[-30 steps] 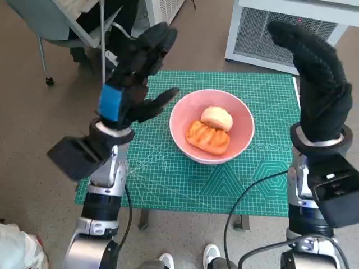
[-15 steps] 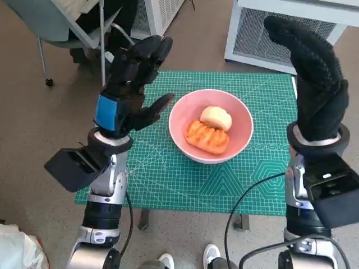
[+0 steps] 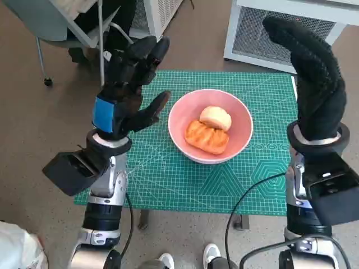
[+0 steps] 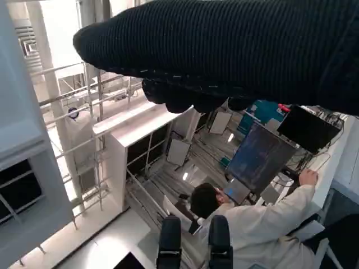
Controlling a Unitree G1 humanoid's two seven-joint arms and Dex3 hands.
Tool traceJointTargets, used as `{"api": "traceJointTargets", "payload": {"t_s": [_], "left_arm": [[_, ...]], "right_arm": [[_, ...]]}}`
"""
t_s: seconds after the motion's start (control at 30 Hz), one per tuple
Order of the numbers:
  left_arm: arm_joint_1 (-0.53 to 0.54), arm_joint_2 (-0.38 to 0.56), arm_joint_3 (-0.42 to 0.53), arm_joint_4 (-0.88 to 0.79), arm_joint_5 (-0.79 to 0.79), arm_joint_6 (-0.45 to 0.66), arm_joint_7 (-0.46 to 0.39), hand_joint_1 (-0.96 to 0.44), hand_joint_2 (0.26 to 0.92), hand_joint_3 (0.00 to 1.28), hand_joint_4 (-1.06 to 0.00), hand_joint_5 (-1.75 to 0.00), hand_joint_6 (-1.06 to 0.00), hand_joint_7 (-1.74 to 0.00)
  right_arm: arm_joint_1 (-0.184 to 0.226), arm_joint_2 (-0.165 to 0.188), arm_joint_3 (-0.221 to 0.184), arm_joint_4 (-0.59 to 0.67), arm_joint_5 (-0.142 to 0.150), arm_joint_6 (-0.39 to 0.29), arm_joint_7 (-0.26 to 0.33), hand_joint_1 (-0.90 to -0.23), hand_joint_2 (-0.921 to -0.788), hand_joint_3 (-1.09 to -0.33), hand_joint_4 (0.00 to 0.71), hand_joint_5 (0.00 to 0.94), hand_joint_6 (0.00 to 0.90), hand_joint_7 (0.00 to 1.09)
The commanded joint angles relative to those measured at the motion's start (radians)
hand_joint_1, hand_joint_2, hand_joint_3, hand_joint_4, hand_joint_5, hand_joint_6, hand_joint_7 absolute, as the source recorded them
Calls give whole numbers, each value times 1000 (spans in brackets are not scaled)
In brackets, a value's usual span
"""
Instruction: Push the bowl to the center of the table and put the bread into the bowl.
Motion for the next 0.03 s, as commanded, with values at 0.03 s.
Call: {"api": "traceJointTargets", "payload": {"t_s": [0.03], "left_arm": [[-2, 2, 6, 33, 0, -30, -5, -4, 820, 501, -406, -3, -163, -599]], "right_arm": [[5, -6, 0, 24, -11, -14, 2, -543, -921, -769, 270, 2, 12, 623]]}}
